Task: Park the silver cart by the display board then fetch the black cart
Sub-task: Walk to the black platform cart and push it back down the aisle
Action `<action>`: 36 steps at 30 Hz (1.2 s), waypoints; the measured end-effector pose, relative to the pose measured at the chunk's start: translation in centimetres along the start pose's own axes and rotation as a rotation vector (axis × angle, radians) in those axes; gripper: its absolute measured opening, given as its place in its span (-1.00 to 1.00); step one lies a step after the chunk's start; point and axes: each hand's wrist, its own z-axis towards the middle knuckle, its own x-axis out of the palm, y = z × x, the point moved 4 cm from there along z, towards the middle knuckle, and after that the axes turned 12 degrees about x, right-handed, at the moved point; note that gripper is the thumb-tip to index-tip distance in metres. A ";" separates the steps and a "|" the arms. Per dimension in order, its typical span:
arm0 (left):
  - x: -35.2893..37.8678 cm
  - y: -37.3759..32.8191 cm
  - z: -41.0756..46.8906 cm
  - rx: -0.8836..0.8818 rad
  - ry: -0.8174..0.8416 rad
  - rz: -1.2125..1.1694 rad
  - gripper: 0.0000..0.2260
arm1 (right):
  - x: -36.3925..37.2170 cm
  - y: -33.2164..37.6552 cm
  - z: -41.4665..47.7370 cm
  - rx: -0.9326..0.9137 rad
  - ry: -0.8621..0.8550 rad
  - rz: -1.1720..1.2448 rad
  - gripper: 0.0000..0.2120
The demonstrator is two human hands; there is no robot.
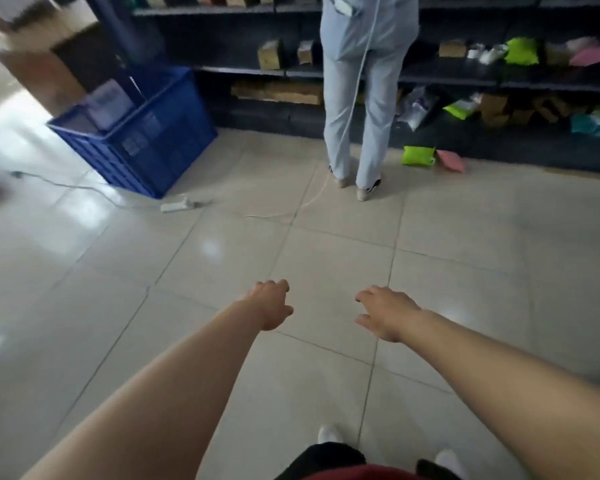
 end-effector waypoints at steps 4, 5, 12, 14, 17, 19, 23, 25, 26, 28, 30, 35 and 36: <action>-2.2 10.3 -3.5 -0.151 -0.074 -0.114 -0.52 | -3.4 9.9 4.0 -0.129 -0.024 -0.128 -0.52; -2.7 12.6 -4.4 -0.193 -0.091 -0.136 -0.52 | -4.4 12.2 5.0 -0.159 -0.030 -0.155 -0.52; -5.9 26.9 -9.5 -0.461 -0.181 -0.230 -0.51 | -9.6 28.0 11.7 -0.383 -0.070 -0.302 -0.51; -7.0 30.2 -10.1 -0.527 -0.193 -0.250 -0.51 | -11.0 32.2 13.7 -0.437 -0.071 -0.338 -0.50; -8.7 34.7 -10.3 -0.603 -0.204 -0.285 -0.52 | -13.5 38.1 16.8 -0.521 -0.091 -0.369 -0.50; -9.9 37.3 -10.1 -0.648 -0.197 -0.334 -0.53 | -15.4 41.8 18.7 -0.561 -0.081 -0.388 -0.51; -12.1 42.2 -9.4 -0.725 -0.235 -0.421 -0.53 | -18.8 49.1 22.4 -0.643 -0.089 -0.467 -0.51; -13.0 44.6 -9.3 -0.745 -0.285 -0.471 -0.53 | -20.1 52.7 23.8 -0.670 -0.085 -0.479 -0.50; -13.4 45.7 -9.3 -0.750 -0.298 -0.484 -0.52 | -20.5 54.4 24.3 -0.683 -0.075 -0.477 -0.50; -14.2 48.6 -9.6 -0.762 -0.307 -0.494 -0.52 | -20.8 57.9 25.1 -0.711 -0.059 -0.473 -0.50; -15.0 52.2 -10.1 -0.789 -0.334 -0.504 -0.52 | -21.1 61.7 26.0 -0.736 -0.047 -0.482 -0.48; -15.5 62.2 -11.5 -0.844 -0.390 -0.536 -0.52 | -21.9 72.2 29.1 -0.783 -0.054 -0.508 -0.47; -15.3 64.5 -11.6 -0.848 -0.384 -0.543 -0.52 | -22.1 74.6 29.8 -0.785 -0.055 -0.515 -0.47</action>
